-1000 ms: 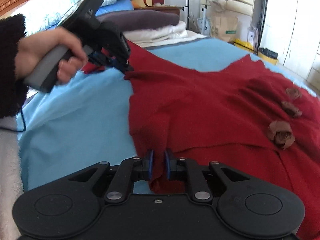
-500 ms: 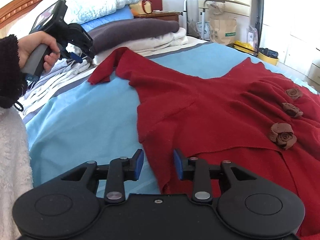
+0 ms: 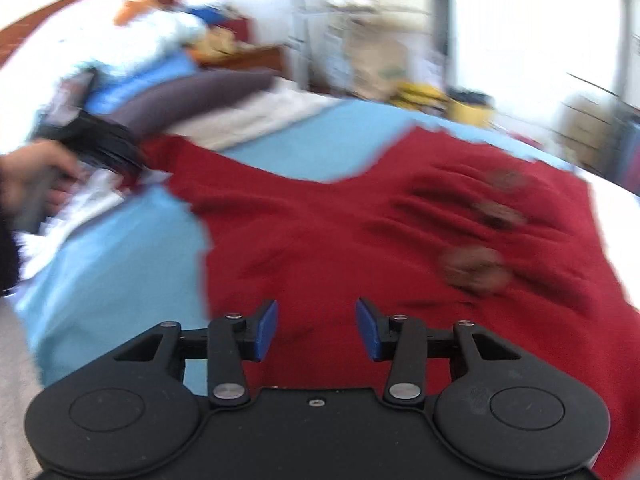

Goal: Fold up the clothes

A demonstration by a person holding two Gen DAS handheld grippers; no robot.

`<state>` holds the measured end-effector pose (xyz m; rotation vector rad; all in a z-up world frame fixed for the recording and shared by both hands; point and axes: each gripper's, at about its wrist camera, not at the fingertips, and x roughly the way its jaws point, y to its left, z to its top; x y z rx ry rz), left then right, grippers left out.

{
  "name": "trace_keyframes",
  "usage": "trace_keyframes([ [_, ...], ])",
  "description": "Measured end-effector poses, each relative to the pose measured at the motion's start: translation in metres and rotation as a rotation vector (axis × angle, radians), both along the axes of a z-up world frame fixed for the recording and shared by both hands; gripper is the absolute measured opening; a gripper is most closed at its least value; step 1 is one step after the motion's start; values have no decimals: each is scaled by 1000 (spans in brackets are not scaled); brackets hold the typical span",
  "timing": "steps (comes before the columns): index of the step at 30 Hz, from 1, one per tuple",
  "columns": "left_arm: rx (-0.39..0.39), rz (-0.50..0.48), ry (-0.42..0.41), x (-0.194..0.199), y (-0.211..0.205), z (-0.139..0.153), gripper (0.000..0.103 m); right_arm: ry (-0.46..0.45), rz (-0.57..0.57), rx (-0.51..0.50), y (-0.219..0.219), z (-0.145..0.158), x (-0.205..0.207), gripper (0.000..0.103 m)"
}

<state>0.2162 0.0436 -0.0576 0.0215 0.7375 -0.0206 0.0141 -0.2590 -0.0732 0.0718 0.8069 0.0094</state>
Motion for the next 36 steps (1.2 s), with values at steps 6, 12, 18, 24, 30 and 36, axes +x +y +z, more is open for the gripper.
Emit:
trace_keyframes([
  [6, -390, -335, -53, -59, -36, 55, 7, 70, -124, 158, -67, 42, -18, 49],
  [12, -660, -760, 106, -116, -154, 73, 8, 8, -105, 74, -102, 67, -22, 54],
  [18, -622, -888, 211, -115, -214, 41, 48, 50, -259, 355, -145, 12, -29, 54],
  [24, -525, -556, 238, -56, -125, -14, 49, 61, -307, 448, -155, 4, -21, 55],
  [30, -384, -299, 360, -6, -72, -68, 49, 5, -336, 466, -156, 8, -19, 55],
  [36, -434, -381, 321, -9, -108, -63, 49, -8, -111, 110, -93, 15, -14, 55],
])
